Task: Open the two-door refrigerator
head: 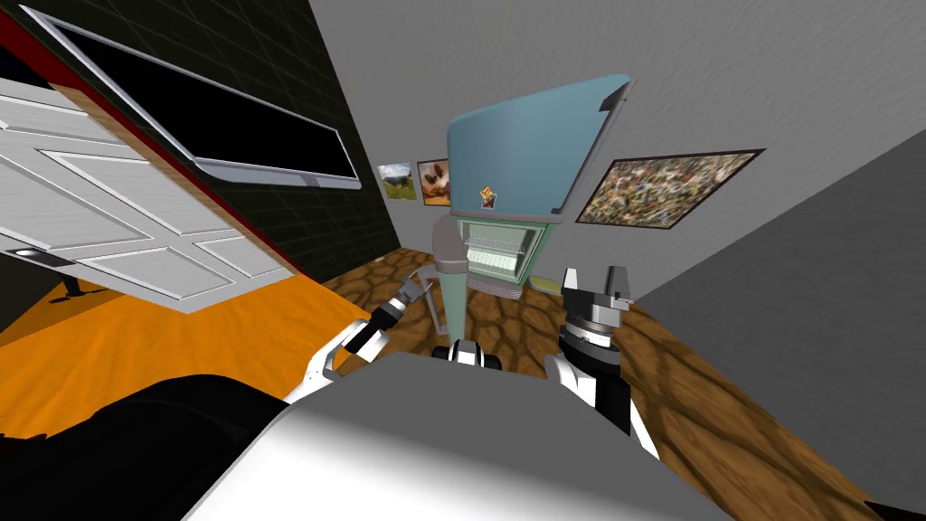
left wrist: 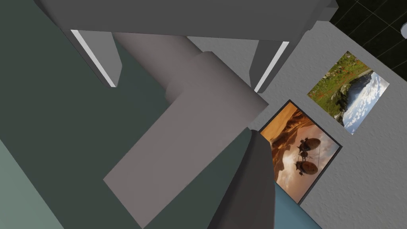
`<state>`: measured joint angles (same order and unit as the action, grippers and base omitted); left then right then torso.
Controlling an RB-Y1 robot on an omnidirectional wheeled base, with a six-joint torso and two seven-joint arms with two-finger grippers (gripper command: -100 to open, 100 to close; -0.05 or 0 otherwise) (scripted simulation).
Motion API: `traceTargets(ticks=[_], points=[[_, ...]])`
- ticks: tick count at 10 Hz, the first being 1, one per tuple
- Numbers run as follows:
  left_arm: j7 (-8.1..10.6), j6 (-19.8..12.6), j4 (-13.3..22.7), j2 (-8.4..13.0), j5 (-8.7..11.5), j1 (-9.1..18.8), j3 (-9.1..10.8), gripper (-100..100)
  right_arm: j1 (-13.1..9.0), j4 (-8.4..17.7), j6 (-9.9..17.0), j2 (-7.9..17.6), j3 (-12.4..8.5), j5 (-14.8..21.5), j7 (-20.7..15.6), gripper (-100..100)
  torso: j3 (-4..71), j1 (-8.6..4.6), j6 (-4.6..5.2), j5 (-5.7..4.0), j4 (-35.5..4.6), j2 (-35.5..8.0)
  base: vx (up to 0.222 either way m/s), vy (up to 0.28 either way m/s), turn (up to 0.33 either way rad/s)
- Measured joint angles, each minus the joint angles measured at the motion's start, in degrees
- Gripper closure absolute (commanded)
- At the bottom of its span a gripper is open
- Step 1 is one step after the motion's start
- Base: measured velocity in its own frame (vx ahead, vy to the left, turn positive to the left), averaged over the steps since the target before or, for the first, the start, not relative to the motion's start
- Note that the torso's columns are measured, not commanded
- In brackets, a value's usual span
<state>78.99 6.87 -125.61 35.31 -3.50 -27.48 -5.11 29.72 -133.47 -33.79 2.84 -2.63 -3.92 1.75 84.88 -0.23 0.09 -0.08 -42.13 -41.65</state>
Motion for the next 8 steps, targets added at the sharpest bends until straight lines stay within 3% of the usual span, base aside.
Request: traceTargets(ticks=[8], points=[[6.36, -5.1, -10.4, 5.5, -0.8, -4.1, 3.04, -100, 0.0, 0.0, 0.0, 0.0, 0.0, 0.0, 0.0, 0, -0.3, 0.24, -0.07, 0.02, -0.3, -0.7, 0.041, -0.01, 0.059]])
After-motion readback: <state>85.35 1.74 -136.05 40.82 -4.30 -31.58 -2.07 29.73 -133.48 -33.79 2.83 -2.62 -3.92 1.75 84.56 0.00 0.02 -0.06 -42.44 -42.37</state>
